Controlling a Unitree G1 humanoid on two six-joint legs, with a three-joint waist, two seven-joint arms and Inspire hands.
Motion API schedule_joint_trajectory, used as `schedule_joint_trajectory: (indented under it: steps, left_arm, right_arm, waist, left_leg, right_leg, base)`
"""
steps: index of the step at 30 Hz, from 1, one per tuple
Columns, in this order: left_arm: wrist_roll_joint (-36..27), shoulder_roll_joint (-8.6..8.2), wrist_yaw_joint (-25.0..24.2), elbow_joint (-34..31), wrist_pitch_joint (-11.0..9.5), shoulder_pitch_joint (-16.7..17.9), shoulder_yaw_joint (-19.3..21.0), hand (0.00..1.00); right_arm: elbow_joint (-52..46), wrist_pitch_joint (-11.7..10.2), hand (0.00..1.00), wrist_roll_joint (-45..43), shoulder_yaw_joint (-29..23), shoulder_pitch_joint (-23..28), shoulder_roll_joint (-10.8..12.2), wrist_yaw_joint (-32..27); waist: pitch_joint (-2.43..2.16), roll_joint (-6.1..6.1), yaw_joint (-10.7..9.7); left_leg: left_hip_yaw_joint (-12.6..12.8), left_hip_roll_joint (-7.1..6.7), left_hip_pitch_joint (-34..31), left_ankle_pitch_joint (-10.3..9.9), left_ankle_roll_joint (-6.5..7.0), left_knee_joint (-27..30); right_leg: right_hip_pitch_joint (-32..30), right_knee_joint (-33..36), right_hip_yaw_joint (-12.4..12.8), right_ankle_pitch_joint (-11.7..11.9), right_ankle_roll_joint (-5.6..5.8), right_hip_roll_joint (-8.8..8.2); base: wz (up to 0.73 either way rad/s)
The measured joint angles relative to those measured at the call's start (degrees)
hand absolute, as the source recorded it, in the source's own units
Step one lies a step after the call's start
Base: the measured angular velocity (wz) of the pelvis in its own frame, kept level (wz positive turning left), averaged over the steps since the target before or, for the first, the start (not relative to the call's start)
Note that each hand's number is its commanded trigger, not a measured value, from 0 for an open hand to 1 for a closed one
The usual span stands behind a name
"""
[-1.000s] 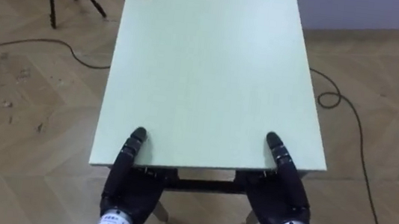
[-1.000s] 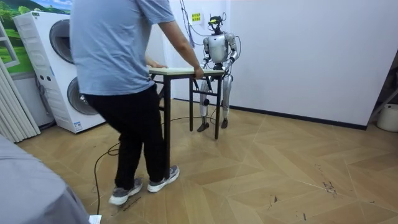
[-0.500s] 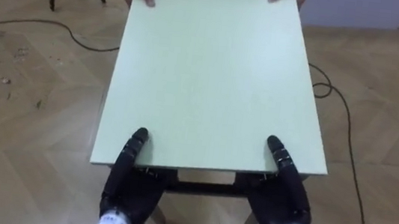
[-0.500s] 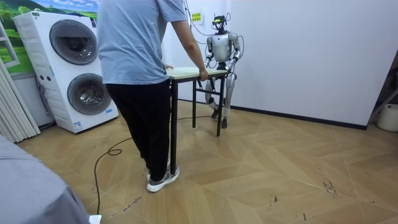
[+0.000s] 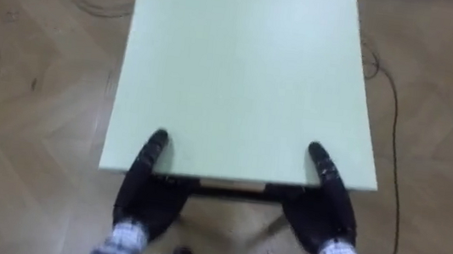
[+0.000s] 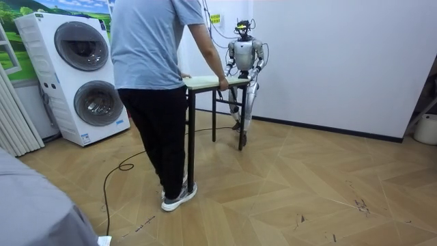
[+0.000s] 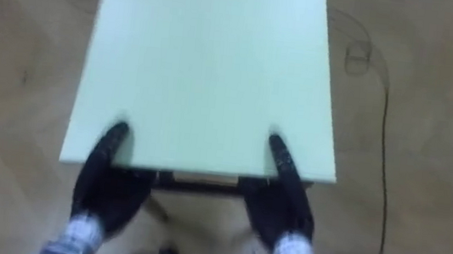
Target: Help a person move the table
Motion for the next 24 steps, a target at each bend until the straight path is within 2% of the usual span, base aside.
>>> schedule_joint_trajectory:
  steps: [1, 2, 3, 4, 5, 6, 7, 8, 9, 10, 11, 12, 13, 15, 16, 17, 18, 19, 20, 21, 22, 23, 24]
  left_arm:
    - [0.0, 0.23, 0.0, 0.2, 0.1, 0.3, 0.1, 1.0]
    - [0.0, 0.39, 0.0, 0.2, 0.2, 0.8, 0.1, 1.0]
    - [0.0, 0.4, 0.0, 0.1, 0.2, 1.5, 0.0, 1.0]
    - [0.0, 0.85, 0.0, 0.1, 0.1, 1.6, -0.3, 1.0]
    - [-0.1, 1.08, 0.0, 0.1, -0.1, 1.5, -0.6, 1.0]
    - [-0.2, 1.27, 0.0, 0.0, -0.7, 1.5, -0.8, 1.0]
    - [-0.4, 1.0, 0.0, 0.0, -1.2, 2.2, -1.1, 1.0]
    - [-0.5, 0.96, 0.0, 0.0, -1.3, 2.6, -1.1, 1.0]
    - [-0.9, 0.89, 0.0, 0.0, -1.6, 3.3, -1.2, 1.0]
    - [-0.9, 0.52, 0.0, 0.0, -1.8, 3.8, -1.4, 1.0]
    - [-0.9, 0.23, 0.0, 0.1, -1.9, 3.9, -1.6, 1.0]
    - [-0.9, -0.27, 0.1, 0.1, -1.9, 3.9, -1.6, 1.0]
    - [-0.7, -0.55, 0.1, 0.1, -1.9, 3.9, -1.5, 1.0]
    - [-0.2, -1.26, 0.4, 0.1, -1.9, 3.9, -1.6, 1.0]
    - [-0.2, -1.61, 0.6, 0.1, -1.9, 4.0, -1.5, 1.0]
    - [-0.2, -1.82, 0.7, 0.1, -1.9, 4.1, -1.5, 1.0]
    - [-0.3, -2.3, 0.9, 0.1, -2.2, 4.1, -1.6, 1.0]
    - [-0.3, -2.28, 1.4, 0.1, -2.3, 4.3, -1.6, 1.0]
    - [-0.3, -2.29, 1.4, 0.1, -2.3, 4.6, -1.6, 1.0]
    - [-0.3, -2.37, 1.4, -0.3, -2.5, 5.1, -1.6, 1.0]
    - [-0.2, -2.73, 1.4, -0.7, -3.3, 5.3, -1.7, 1.0]
    - [-0.1, -3.01, 1.4, -0.8, -3.6, 5.8, -1.8, 1.0]
    - [-0.2, -3.28, 1.4, -1.0, -4.0, 6.1, -2.3, 1.0]
  right_arm:
    - [0.2, -0.1, 1.0, 0.0, 0.5, 0.3, -0.1, -0.2]
    - [0.6, -0.2, 1.0, 0.0, 0.9, 0.4, -0.2, -0.2]
    - [0.9, -0.5, 1.0, 0.1, 1.3, 0.9, -0.2, -0.2]
    - [1.0, -1.1, 1.0, 0.4, 1.7, 1.4, -0.2, -0.2]
    - [0.9, -1.4, 1.0, 0.5, 2.0, 1.4, -0.2, -0.2]
    - [0.9, -1.4, 1.0, 0.4, 2.0, 1.3, -0.2, -0.2]
    - [1.2, -1.6, 1.0, 0.3, 2.2, 1.4, -0.2, -0.2]
    - [1.4, -1.9, 1.0, 0.3, 2.5, 1.5, -0.2, -0.2]
    - [1.5, -2.1, 1.0, 0.5, 3.1, 1.7, -0.7, -0.2]
    - [1.5, -2.1, 1.0, 0.4, 3.2, 1.8, -1.0, -0.2]
    - [1.5, -2.4, 1.0, 0.3, 3.3, 1.8, -1.1, -0.2]
    - [1.5, -3.4, 1.0, 0.0, 3.7, 1.7, -1.2, -0.2]
    - [1.3, -4.0, 1.0, -0.3, 3.8, 1.7, -1.2, -0.2]
    - [0.9, -4.5, 1.0, -1.0, 3.9, 1.7, -1.3, -0.3]
    - [0.9, -5.5, 1.0, -1.8, 4.0, 1.7, -1.3, -0.4]
    - [0.9, -5.9, 1.0, -2.1, 4.0, 1.7, -1.4, -0.5]
    - [0.9, -6.8, 1.0, -2.2, 4.6, 1.4, -1.8, -0.7]
    - [0.9, -7.6, 1.0, -2.2, 5.5, 1.3, -2.0, -1.0]
    - [0.9, -7.7, 1.0, -2.3, 5.9, 1.2, -2.1, -1.1]
    - [0.6, -8.6, 1.0, -2.5, 6.8, 1.2, -2.3, -1.1]
    - [0.1, -9.6, 1.0, -2.4, 7.5, 1.2, -3.1, -1.1]
    - [0.1, -9.7, 1.0, -2.3, 7.7, 1.2, -3.5, -1.1]
    - [0.1, -9.9, 1.0, -2.1, 7.8, 0.9, -3.8, -1.2]
  waist:
    - [-0.06, 0.04, 1.9]
    - [-0.09, 0.11, 2.8]
    - [-0.35, 0.64, 4.5]
    - [-0.59, 1.27, 5.6]
    - [-0.65, 1.25, 5.8]
    - [-0.67, 1.47, 5.5]
    - [-0.57, 1.67, 5.4]
    - [-0.6, 1.73, 5.4]
    - [-0.58, 1.77, 5.0]
    - [-0.49, 2.06, 4.1]
    - [-0.42, 2.46, 4.0]
    - [-0.33, 3.07, 4.1]
    - [-0.35, 3.5, 4.1]
    - [-0.29, 4.07, 3.7]
    - [-0.3, 4.75, 3.4]
    - [-0.33, 5.08, 3.1]
    - [-0.25, 5.29, 3.4]
    - [-0.4, 5.07, 4.8]
    - [-0.57, 5.3, 5.0]
    - [-0.91, 5.68, 4.6]
    - [-0.99, 6.54, 4.9]
    - [-1.29, 7.3, 4.9]
    - [-1.59, 8.92, 4.4]
  left_leg:
    - [0.9, 1.0, 1.7, 1.5, -0.69, -2.1]
    - [1.1, 1.35, 2.9, 2.7, -1.25, -3.7]
    - [0.9, 2.05, 4.8, 5.9, -2.55, -7.8]
    - [-0.8, 2.15, 6.7, 11.2, -6.24, -14.0]
    - [-2.2, 2.09, 7.5, 14.5, -10.62, -17.4]
    - [-5.3, 2.25, 7.8, 16.8, -14.4, -18.4]
    - [-6.2, 2.13, 7.4, 10.3, -10.59, -10.8]
    - [-6.4, 2.23, 7.4, 6.5, -9.47, -6.5]
    - [-7.2, 2.32, 7.8, 0.1, -9.27, 2.3]
    - [-7.4, 2.65, 8.7, -4.5, -9.27, 9.1]
    - [-7.5, 3.1, 9.5, -6.5, -9.62, 11.9]
    - [-7.7, 4.27, 11.7, -10.1, -10.05, 15.7]
    - [-7.6, 5.58, 14.3, -12.5, -10.45, 18.2]
    - [-7.7, 6.25, 18.4, -13.8, -11.48, 20.6]
    - [-7.9, 6.32, 21.0, -14.5, -12.34, 21.1]
    - [-8.1, 6.24, 21.9, -14.8, -12.46, 20.8]
    - [-8.4, 5.27, 22.8, -15.7, -12.86, 17.8]
    - [-8.8, 4.06, 23.9, -15.7, -12.89, 14.9]
    - [-9.5, 3.65, 24.3, -15.7, -12.93, 12.9]
    - [-11.0, 2.91, 25.0, -15.9, -13.9, 9.8]
    - [-11.0, 3.34, 25.7, -16.0, -14.17, 11.9]
    - [-11.3, 3.65, 27.0, -16.0, -14.15, 13.4]
    - [-12.2, 4.4, 30.0, -16.5, -14.23, 13.4]
  right_leg:
    - [0.5, -1.8, 0.2, -0.1, -0.17, 0.76]
    - [0.9, -2.7, 0.2, 0.1, -0.56, 1.1]
    - [0.9, -3.9, 0.2, 1.3, -1.92, 2.67]
    - [0.6, -5.5, 0.3, 3.4, -3.65, 4.66]
    - [0.3, -6.6, 0.2, 4.3, -4.38, 5.51]
    - [-0.6, -7.8, -1.6, 5.9, -5.34, 5.59]
    - [-0.8, -7.8, -2.7, 6.8, -6.29, 5.64]
    - [-0.9, -7.9, -3.1, 7.2, -6.68, 5.62]
    - [-1.1, -8.0, -3.5, 8.2, -7.39, 5.64]
    - [-1.4, -8.1, -4.2, 8.9, -7.96, 5.68]
    - [-1.7, -8.1, -4.5, 9.3, -8.17, 5.85]
    - [-2.6, -8.1, -4.5, 10.1, -8.73, 6.4]
    - [-3.7, -8.0, -4.7, 10.8, -9.23, 7.02]
    - [-5.4, -7.1, -5.0, 11.4, -9.45, 7.17]
    - [-6.6, -6.0, -5.2, 11.4, -9.47, 7.17]
    - [-7.2, -5.5, -5.3, 11.4, -9.46, 7.18]
    - [-8.0, -4.7, -6.5, 11.5, -9.4, 7.13]
    - [-8.2, -5.6, -7.0, 12.4, -9.99, 7.19]
    - [-8.1, -7.0, -7.2, 13.4, -10.15, 7.33]
    - [-8.5, -10.3, -7.9, 15.3, -10.58, 7.17]
    - [-9.1, -11.0, -9.0, 16.1, -10.82, 7.64]
    - [-8.9, -10.8, -10.2, 16.2, -11.07, 8.01]
    - [-9.1, -10.0, -12.9, 16.4, -11.48, 8.67]
  base:
    - [-0.63]
    - [-0.74]
    - [-0.43]
    - [-0.26]
    - [0.0]
    - [0.12]
    - [0.11]
    - [0.16]
    - [0.18]
    - [0.24]
    - [0.2]
    - [0.0]
    - [0.0]
    - [0.02]
    - [0.06]
    - [0.0]
    - [-0.37]
    - [-0.51]
    - [-0.39]
    - [-0.1]
    - [-0.04]
    - [-0.05]
    - [0.29]
